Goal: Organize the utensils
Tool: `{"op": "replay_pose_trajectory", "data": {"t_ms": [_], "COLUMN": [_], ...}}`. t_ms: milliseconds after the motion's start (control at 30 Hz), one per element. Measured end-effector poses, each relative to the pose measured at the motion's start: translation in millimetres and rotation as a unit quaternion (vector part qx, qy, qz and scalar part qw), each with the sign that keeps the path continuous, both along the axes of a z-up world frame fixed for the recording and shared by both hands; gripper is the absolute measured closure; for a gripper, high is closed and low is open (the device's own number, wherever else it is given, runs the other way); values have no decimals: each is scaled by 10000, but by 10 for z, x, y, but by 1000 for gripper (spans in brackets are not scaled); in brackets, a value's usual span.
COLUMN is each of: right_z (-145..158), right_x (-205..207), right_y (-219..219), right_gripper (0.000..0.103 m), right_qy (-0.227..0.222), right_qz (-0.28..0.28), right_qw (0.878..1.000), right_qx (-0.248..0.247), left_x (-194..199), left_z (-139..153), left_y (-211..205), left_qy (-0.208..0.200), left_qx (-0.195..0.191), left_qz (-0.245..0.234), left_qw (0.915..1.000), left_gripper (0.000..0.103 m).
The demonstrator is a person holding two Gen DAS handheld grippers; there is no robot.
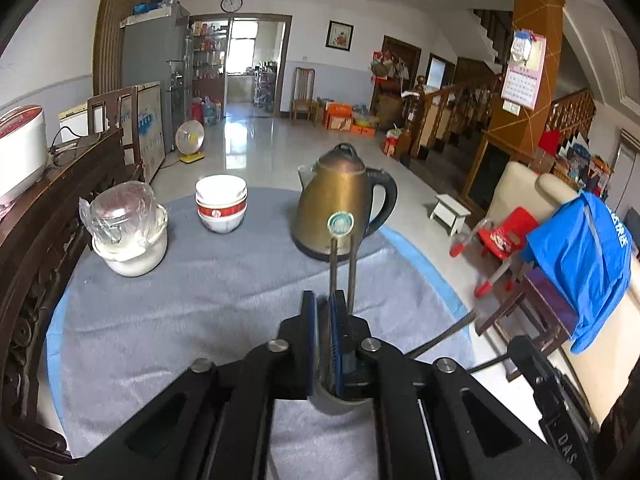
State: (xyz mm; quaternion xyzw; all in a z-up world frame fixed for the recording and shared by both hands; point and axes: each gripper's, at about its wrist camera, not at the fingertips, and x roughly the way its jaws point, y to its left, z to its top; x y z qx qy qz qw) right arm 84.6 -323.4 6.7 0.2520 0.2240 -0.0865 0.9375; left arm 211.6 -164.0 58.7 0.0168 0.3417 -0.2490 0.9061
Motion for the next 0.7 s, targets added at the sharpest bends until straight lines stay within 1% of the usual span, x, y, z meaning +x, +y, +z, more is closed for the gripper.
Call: {"op": "replay_pose_trajectory", "data": {"t_ms": [67, 100, 133, 233, 267, 333, 400, 433, 533, 567, 600, 633, 667, 700], "right_z": [-26, -41, -67, -144, -173, -223, -275, -305, -373, -394, -416, -441, -457, -458], "right_x": [23, 31, 42, 43, 41, 26, -5, -22, -84, -99, -123, -153, -185, -229], "right_y": [7, 10, 0, -44, -56, -88, -129, -143, -183, -187, -190, -194, -194, -188], "right_gripper": [94, 93, 92, 92, 92, 92, 92, 90, 81, 75, 71, 61, 43, 40], "right_qy": [73, 114, 179, 301, 326, 341, 341, 346, 345, 336, 325, 292, 237, 137], "right_qz": [41, 99, 143, 212, 222, 225, 227, 240, 229, 240, 256, 286, 323, 363], "right_qw": [9999, 9997, 9993, 9978, 9973, 9961, 9947, 9940, 9928, 9923, 9918, 9912, 9907, 9906], "right_qx": [103, 188, 302, 553, 616, 784, 941, 1010, 1127, 1165, 1208, 1259, 1298, 1312], "left_x": [-16, -30, -53, -114, -128, -142, -149, -152, -159, -167, -162, -167, -168, -181], "left_z": [-42, -62, -78, -131, -161, -219, -297, -353, -527, -596, -642, -709, -754, -823], "left_y": [44, 78, 120, 263, 306, 413, 518, 572, 702, 746, 771, 808, 834, 866], "left_qy": [85, 114, 103, 38, 55, 91, 153, 208, 366, 415, 450, 509, 552, 601], "left_qx": [46, 53, 55, 194, 249, 316, 434, 526, 767, 859, 922, 1017, 1073, 1153], "left_qz": [-68, -82, -61, 19, 41, 126, 243, 303, 449, 487, 514, 572, 605, 638], "left_qw": [9999, 9999, 9999, 9998, 9997, 9994, 9986, 9979, 9954, 9942, 9934, 9919, 9908, 9895], "left_gripper": [84, 70, 60, 54, 52, 45, 42, 40, 38, 38, 38, 38, 38, 38]}}
